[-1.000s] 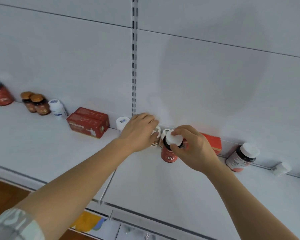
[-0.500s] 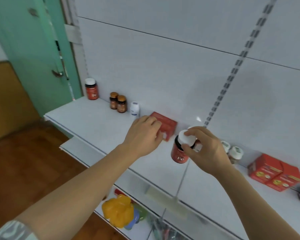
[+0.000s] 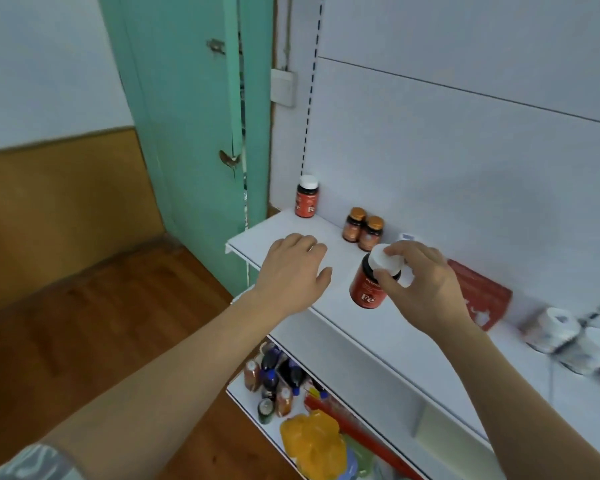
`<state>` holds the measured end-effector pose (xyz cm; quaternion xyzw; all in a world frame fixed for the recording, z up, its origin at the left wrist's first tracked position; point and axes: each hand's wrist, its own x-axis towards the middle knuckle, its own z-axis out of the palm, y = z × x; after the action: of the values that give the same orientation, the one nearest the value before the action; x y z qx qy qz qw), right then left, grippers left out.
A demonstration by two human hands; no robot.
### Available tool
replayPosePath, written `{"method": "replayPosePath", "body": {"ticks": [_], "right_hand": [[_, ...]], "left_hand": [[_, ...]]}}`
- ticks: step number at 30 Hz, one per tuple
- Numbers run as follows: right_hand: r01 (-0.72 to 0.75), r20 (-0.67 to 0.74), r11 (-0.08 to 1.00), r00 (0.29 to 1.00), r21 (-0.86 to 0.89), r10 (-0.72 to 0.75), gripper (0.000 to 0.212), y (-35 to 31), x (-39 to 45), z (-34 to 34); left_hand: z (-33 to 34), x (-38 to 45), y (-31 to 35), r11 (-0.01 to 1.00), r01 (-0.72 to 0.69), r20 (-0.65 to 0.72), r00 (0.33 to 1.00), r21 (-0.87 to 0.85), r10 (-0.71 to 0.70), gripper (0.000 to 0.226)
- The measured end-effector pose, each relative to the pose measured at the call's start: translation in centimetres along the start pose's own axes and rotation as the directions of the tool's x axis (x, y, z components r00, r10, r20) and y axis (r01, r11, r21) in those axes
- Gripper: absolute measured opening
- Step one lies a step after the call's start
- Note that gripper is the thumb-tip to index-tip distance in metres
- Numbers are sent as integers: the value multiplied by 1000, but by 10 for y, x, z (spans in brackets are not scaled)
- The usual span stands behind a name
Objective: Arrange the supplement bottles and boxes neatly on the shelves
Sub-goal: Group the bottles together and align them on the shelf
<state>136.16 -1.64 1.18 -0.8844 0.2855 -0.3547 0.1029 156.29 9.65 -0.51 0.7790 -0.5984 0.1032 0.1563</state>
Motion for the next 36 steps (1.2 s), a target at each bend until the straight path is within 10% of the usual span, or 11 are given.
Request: {"method": "replayPosePath", "body": {"ticks": [36], "right_hand": [[-288,91,874,933,-391,348,31,31,239,242]], "left_hand": [[110,251,-250,931,-298,58,947,-212,316,38]]}}
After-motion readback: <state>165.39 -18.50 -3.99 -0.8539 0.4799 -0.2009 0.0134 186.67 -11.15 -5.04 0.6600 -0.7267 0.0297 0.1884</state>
